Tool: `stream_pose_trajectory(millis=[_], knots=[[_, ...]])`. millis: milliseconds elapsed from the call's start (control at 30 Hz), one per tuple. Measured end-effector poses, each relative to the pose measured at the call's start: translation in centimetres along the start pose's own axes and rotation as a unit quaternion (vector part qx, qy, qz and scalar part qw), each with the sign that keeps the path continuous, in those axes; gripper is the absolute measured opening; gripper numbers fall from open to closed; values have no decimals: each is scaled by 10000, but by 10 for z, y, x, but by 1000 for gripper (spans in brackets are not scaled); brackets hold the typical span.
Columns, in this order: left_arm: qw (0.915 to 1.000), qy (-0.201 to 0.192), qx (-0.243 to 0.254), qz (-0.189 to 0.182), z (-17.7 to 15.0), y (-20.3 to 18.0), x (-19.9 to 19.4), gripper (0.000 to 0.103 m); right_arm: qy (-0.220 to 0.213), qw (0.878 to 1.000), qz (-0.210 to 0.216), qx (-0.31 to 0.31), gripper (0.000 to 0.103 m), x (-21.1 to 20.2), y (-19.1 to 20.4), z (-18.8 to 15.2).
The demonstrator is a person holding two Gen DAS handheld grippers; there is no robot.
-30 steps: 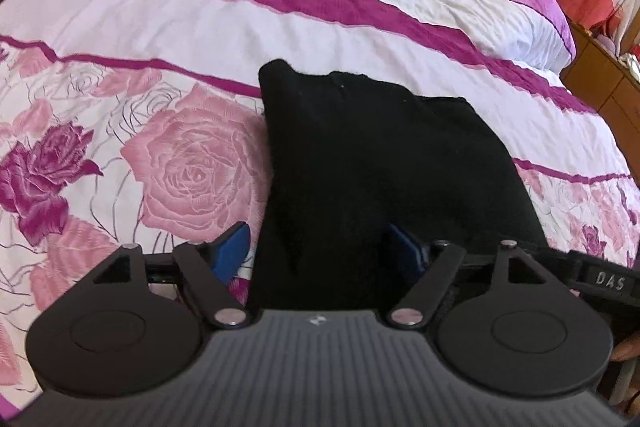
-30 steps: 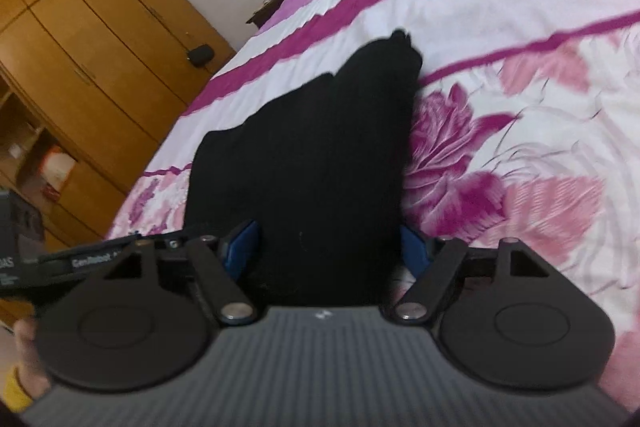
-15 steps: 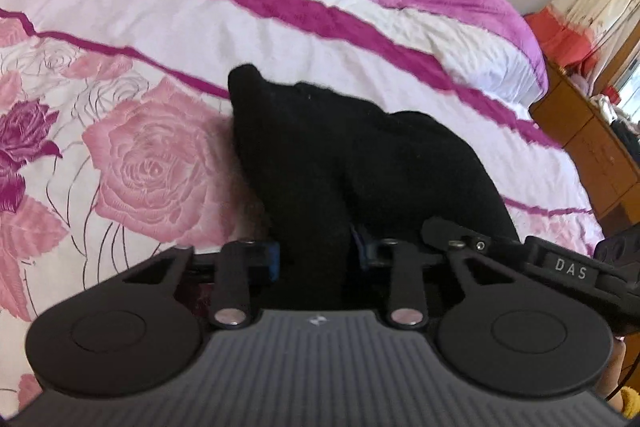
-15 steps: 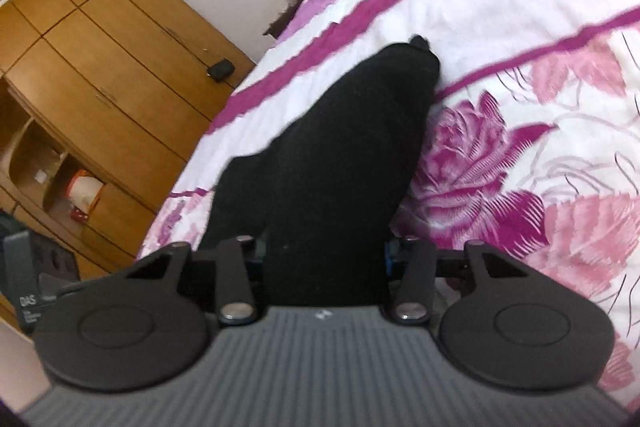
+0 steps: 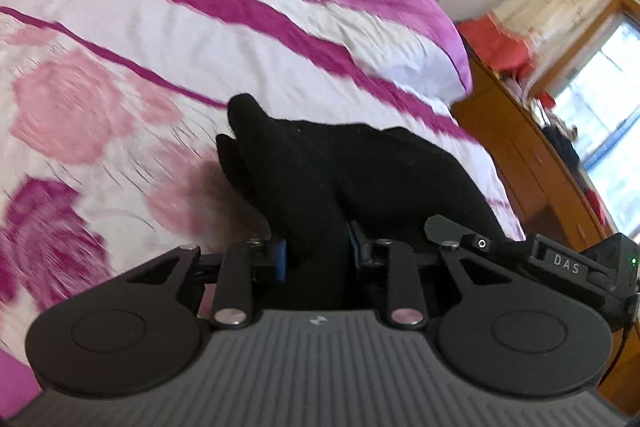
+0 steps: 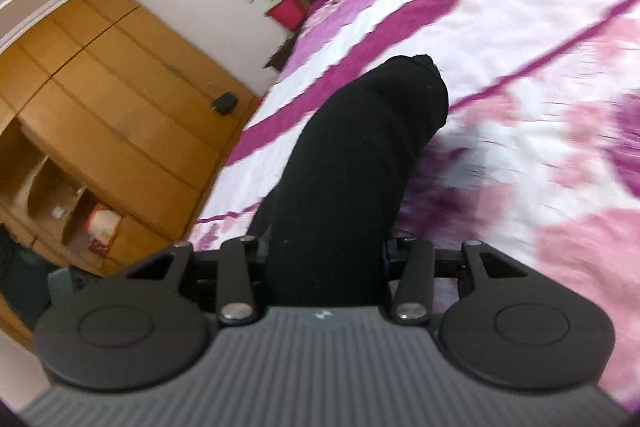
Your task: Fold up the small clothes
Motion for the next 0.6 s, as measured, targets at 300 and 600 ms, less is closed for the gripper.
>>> stream_pose_trajectory(millis=[300,600], knots=[[9904,311,913,987,-49,-16,43,33,-121,9960,-885,-42,57,1,-65,-45],[9836,48,1192,1354,-61,-33,16,34,-448,9911,-1181,-417,62,-20,-52,-48]])
Point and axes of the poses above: each gripper's, at about its wrist camera, not at the fingertips, and x roughly the way its jaws point, y to its left, z to its top, the point moved 4 cm from there along x, roughly the way its jaws point, and after that the axes turned 6 degrees about y, right-handed, at the moved point
